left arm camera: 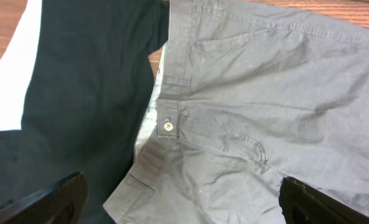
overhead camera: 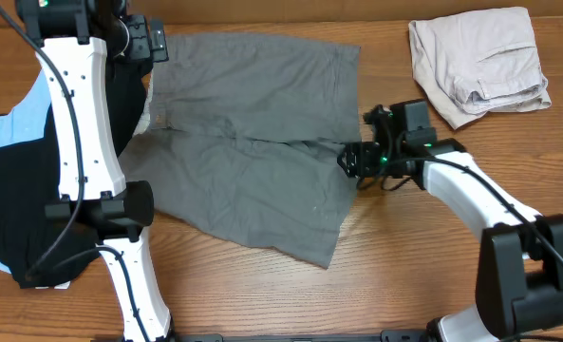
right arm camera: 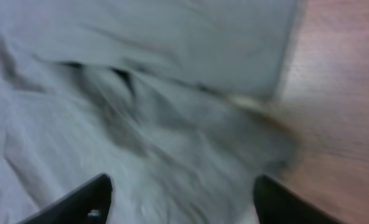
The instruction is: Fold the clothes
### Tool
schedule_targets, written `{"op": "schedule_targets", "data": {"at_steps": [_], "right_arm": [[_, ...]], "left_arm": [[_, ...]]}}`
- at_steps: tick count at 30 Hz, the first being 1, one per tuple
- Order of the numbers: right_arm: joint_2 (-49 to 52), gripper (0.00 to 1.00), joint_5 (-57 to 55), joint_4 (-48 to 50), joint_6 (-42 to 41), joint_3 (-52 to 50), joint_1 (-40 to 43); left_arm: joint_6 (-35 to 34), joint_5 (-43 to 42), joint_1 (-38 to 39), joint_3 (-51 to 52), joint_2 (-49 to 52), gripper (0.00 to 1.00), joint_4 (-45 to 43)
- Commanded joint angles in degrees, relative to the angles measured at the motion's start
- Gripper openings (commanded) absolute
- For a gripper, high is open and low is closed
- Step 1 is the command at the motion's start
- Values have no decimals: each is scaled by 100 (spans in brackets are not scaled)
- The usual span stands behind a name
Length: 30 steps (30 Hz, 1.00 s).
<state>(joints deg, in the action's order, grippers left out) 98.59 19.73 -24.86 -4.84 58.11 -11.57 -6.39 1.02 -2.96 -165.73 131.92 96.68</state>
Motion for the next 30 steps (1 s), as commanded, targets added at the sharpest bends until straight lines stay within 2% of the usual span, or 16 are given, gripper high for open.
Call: {"op": "schedule_targets", "data": {"at_steps": [1, 2, 4, 5, 9, 20, 24, 30], "right_arm": [[297, 53, 33, 339, 35, 111, -166], [367, 41, 31, 470, 39, 111, -205], [472, 25, 24, 782, 42, 111, -260], [520, 21, -22, 981, 42, 111, -280], [713, 13, -302, 1646, 39, 111, -332], [1408, 8, -376, 1504, 35, 111, -337], [1510, 7, -866, 1276, -190, 111, -264], [1567, 4, -1252, 1012, -284, 111, 339]], "left_arm": [[264, -101, 52, -76, -94, 100, 11], [262, -83, 52, -57, -96, 100, 11], [262, -63, 52, -57, -94, 100, 9], [262, -63, 52, -57, -94, 100, 9], [262, -66, 52, -55, -94, 100, 11], [260, -85, 55, -50, -94, 100, 11], [258, -90, 76, -46, -94, 100, 11], [262, -90, 188, 44, -94, 100, 11]]}}
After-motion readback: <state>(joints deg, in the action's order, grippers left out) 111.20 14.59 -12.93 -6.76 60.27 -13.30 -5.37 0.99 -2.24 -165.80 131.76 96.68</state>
